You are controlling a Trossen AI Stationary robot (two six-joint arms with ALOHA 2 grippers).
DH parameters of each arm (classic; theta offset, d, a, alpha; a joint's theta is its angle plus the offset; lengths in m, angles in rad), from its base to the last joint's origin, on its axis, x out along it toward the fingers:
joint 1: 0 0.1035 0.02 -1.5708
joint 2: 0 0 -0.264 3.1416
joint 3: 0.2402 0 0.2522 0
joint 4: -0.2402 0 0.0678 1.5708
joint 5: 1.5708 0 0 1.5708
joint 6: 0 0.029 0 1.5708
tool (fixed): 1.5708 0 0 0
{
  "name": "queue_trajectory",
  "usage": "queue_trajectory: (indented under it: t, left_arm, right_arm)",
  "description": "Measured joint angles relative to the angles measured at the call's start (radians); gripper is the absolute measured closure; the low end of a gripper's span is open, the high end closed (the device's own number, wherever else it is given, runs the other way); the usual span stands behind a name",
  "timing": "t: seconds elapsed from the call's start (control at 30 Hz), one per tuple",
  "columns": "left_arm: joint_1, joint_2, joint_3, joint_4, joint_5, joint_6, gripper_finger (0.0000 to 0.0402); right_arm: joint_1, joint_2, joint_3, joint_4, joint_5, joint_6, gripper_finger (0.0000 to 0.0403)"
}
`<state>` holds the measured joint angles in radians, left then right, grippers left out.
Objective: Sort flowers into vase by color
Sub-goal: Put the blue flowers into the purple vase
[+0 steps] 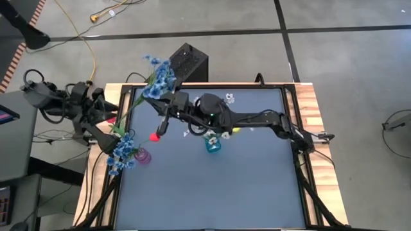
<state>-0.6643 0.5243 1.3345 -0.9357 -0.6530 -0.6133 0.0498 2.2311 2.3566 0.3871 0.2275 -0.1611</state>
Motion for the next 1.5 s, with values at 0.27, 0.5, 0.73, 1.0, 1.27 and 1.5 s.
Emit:
queue_trajectory:
  t: [0.27,0.5,0.73,1.0,1.27,1.5]
  left_arm:
    - [0.0,0.001,0.032,-0.003,-0.06,-0.141,0.0242]
    - [-0.002,0.013,0.021,-0.029,-0.141,-0.224,0.0242]
    - [-0.002,0.03,0.021,-0.097,-0.142,-0.344,0.0242]
    - [-0.002,0.039,0.021,-0.184,-0.208,-0.402,0.0242]
    - [-0.001,0.129,-0.017,-0.161,-0.091,-0.407,0.0242]
    - [0.032,0.184,-0.025,-0.013,-0.094,-0.284,0.0242]
  right_arm:
    - [-0.027,-0.003,-0.001,-0.123,-0.139,0.011,0.0384]
    - [-0.041,-0.003,-0.001,-0.173,-0.155,-0.031,0.0385]
    - [-0.072,-0.004,-0.001,-0.188,-0.212,-0.05,0.0385]
    - [-0.113,-0.004,-0.001,-0.208,-0.266,-0.044,0.0385]
    - [-0.136,-0.016,-0.001,-0.211,-0.322,-0.023,0.0385]
    - [-0.131,-0.044,-0.001,-0.261,-0.339,-0.023,0.0384]
